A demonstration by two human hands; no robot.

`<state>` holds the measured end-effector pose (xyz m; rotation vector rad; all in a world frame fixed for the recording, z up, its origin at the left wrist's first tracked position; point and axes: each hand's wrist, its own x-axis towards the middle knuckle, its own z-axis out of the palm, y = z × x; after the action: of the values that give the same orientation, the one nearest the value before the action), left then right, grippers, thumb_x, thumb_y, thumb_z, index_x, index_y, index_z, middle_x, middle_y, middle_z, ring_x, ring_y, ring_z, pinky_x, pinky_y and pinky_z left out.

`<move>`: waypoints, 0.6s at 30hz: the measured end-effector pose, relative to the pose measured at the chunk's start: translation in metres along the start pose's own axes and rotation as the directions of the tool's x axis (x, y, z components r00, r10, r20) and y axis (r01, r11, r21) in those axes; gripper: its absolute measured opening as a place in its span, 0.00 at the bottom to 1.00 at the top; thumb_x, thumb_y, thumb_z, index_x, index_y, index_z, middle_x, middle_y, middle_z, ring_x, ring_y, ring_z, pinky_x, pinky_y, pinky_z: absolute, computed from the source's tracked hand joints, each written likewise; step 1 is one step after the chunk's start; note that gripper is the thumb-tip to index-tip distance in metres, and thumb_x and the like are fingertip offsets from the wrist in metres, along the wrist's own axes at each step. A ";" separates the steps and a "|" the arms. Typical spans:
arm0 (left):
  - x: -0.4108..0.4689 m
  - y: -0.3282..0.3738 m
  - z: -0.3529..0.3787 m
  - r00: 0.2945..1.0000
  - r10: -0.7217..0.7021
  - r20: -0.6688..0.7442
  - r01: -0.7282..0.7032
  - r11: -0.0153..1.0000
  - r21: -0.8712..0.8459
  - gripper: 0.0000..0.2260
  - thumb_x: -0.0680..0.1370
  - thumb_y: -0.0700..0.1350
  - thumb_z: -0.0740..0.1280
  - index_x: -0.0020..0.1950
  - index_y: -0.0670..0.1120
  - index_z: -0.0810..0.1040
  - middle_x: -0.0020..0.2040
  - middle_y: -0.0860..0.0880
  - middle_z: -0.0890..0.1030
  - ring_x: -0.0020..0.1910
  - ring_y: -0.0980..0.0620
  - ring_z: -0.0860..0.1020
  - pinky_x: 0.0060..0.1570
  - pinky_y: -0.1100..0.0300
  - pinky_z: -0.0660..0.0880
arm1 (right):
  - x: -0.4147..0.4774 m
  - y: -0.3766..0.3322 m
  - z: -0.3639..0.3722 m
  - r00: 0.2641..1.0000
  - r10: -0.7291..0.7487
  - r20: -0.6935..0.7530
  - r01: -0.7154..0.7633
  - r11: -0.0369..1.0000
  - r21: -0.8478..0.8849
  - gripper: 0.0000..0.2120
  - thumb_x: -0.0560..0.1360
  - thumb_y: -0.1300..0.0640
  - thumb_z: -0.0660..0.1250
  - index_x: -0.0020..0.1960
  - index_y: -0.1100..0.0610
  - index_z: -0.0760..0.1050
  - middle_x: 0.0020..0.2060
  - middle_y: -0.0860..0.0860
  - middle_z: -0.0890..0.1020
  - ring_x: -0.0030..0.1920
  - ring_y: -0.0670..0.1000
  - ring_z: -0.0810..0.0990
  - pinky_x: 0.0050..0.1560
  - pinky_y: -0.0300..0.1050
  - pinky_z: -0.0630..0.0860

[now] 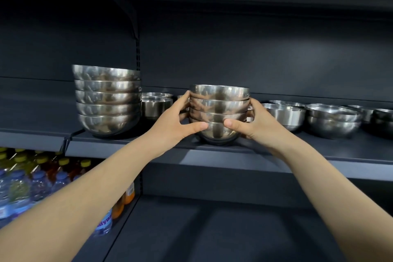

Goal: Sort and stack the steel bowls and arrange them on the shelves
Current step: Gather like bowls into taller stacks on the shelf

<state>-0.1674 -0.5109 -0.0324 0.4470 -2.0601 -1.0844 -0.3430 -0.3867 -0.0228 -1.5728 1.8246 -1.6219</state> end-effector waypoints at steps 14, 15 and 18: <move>-0.017 0.013 -0.005 0.993 -0.018 -0.114 0.018 1.000 0.007 0.32 0.75 0.49 0.69 0.75 0.51 0.58 0.74 0.52 0.64 0.71 0.54 0.65 0.71 0.52 0.64 | -0.026 -0.016 -0.015 0.985 0.167 -0.048 -0.171 0.981 -0.092 0.38 0.72 0.35 0.61 0.76 0.48 0.55 0.56 0.39 0.73 0.63 0.46 0.73 0.66 0.53 0.72; -0.020 0.017 -0.006 0.990 -0.004 -0.138 0.009 0.999 0.039 0.30 0.75 0.49 0.68 0.74 0.51 0.60 0.73 0.52 0.65 0.70 0.55 0.66 0.70 0.53 0.64 | -0.030 -0.017 -0.019 0.984 0.166 -0.067 -0.173 0.979 -0.109 0.37 0.73 0.36 0.62 0.76 0.50 0.56 0.55 0.38 0.74 0.62 0.46 0.74 0.66 0.53 0.72; -0.031 0.033 -0.009 0.978 0.054 -0.199 -0.027 0.990 0.136 0.25 0.76 0.48 0.67 0.71 0.49 0.64 0.71 0.53 0.68 0.68 0.55 0.67 0.66 0.60 0.64 | -0.044 -0.019 -0.033 0.980 0.169 -0.106 -0.186 0.964 -0.188 0.31 0.74 0.40 0.65 0.72 0.52 0.64 0.60 0.43 0.76 0.63 0.47 0.73 0.66 0.54 0.71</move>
<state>-0.1392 -0.4774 -0.0165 0.5557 -1.9578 -0.8443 -0.3404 -0.3294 -0.0154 -1.3810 2.1640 -1.4928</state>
